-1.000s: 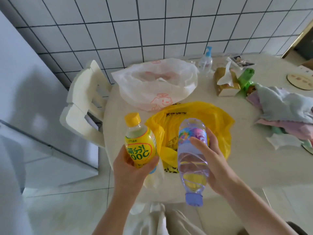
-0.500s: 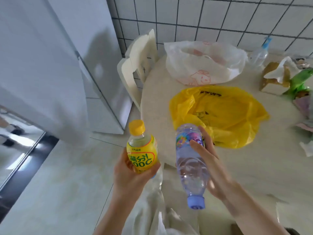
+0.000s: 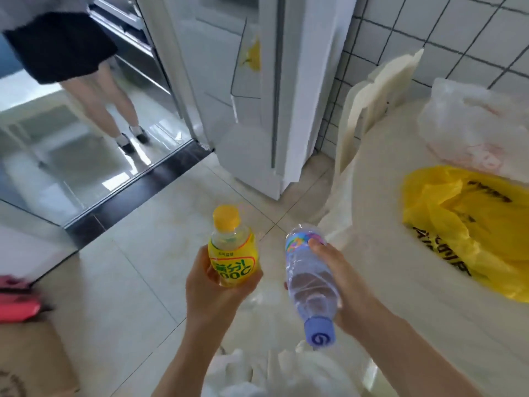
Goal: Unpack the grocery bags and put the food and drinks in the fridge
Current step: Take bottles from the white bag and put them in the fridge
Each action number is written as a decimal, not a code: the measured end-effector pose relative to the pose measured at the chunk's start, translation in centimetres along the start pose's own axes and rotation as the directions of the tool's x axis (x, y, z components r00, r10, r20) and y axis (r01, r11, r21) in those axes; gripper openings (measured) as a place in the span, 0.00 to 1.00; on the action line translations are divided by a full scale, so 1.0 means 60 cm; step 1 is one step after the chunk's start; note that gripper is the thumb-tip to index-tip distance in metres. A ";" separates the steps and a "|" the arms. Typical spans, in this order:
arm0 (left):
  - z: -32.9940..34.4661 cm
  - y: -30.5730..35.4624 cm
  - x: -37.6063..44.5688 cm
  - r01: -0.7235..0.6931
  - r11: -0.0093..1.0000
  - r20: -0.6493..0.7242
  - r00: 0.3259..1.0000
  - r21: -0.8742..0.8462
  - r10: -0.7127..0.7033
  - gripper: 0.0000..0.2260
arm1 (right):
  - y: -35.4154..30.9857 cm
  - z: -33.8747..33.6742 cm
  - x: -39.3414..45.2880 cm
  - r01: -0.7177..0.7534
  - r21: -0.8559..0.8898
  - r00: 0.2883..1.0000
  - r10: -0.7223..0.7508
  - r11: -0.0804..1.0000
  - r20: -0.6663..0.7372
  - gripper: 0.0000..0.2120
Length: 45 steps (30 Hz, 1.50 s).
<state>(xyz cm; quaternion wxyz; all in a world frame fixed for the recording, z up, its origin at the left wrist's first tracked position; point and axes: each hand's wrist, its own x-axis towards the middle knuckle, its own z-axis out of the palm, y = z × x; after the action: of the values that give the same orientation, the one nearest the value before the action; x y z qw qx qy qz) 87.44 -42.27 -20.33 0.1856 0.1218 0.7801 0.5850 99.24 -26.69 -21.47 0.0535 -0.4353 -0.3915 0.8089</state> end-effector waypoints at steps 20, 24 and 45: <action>-0.379 -0.090 0.284 0.119 0.993 -0.062 0.991 -0.017 -0.120 0.25 | 0.044 0.444 0.188 0.134 -0.391 0.982 -0.174 0.910 -0.069 0.20; -0.361 -0.074 0.384 0.100 0.995 0.013 0.995 -0.002 -0.100 0.24 | -0.007 0.468 0.253 0.155 -0.364 0.973 -0.205 0.918 -0.104 0.17; -0.181 0.140 1.007 -0.167 0.984 0.147 0.974 -0.061 0.174 0.24 | -0.454 0.607 0.634 0.348 -0.193 0.888 -0.389 0.917 -0.245 0.19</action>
<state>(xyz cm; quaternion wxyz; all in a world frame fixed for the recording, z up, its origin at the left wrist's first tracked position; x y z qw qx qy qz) 28.04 -24.69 -18.51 0.1964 0.2281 0.7360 0.6064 41.77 -13.08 -16.71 0.2292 -0.4648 -0.5128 0.6844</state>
